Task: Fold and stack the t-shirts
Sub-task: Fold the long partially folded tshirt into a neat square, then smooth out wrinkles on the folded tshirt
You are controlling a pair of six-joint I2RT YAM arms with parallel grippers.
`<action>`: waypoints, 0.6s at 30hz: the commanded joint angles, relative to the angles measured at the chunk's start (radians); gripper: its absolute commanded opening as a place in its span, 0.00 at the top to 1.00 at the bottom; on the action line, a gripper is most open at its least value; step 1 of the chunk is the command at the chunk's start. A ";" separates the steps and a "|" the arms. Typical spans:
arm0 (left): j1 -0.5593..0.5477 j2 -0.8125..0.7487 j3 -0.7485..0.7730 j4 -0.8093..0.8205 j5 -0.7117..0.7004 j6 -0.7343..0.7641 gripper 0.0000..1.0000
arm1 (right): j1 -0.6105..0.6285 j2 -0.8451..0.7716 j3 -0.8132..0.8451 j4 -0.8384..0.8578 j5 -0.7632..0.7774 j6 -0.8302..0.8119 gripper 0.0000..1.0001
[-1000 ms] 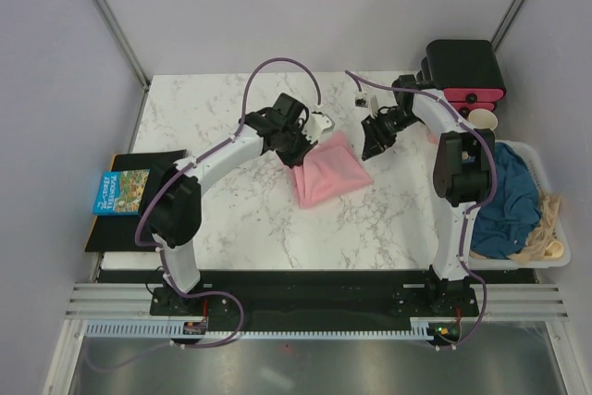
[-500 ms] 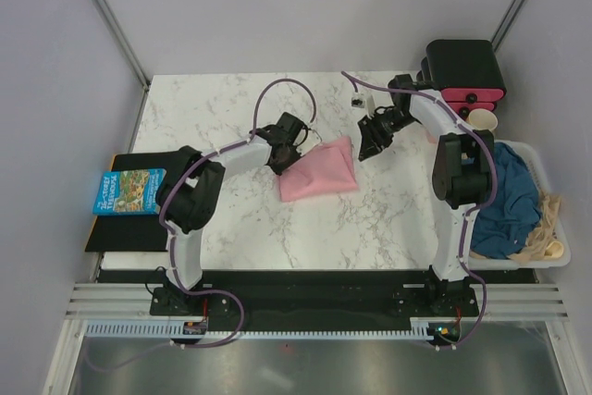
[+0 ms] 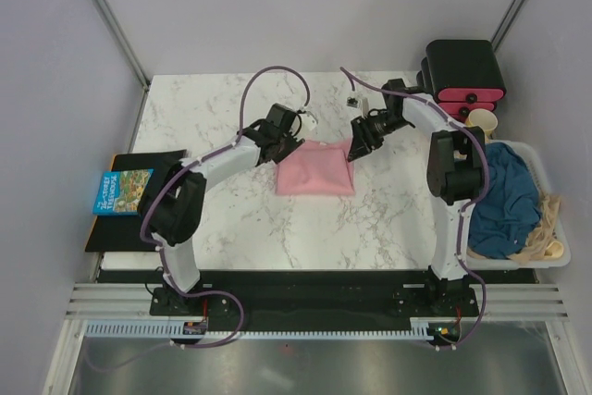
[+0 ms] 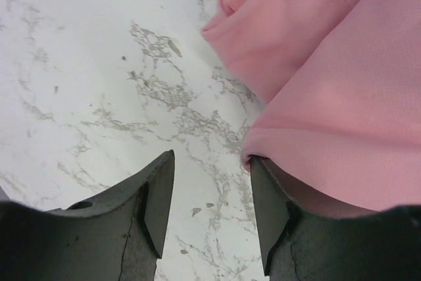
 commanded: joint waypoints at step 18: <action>0.022 -0.183 -0.169 0.075 0.156 0.076 0.42 | 0.015 0.216 0.248 0.128 -0.091 0.147 0.48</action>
